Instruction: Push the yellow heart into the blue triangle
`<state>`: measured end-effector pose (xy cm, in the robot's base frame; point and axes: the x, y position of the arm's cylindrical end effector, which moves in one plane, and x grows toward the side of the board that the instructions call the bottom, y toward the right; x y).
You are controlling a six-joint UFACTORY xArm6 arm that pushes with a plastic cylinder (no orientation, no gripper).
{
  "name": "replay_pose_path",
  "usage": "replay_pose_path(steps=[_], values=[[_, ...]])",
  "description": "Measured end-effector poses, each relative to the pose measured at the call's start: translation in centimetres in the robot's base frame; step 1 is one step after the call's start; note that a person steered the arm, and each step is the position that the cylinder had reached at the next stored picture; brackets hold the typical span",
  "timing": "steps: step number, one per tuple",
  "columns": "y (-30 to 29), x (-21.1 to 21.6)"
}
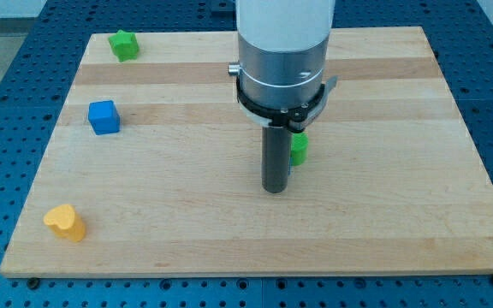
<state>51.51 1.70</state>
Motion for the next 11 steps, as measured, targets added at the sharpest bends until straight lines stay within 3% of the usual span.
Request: replay_pose_path(steps=[2, 4, 6, 8, 11], values=[[-1.2, 1.8], [-11.4, 7.7], [-22.0, 9.5], [-26.3, 7.8], [-26.3, 2.0]])
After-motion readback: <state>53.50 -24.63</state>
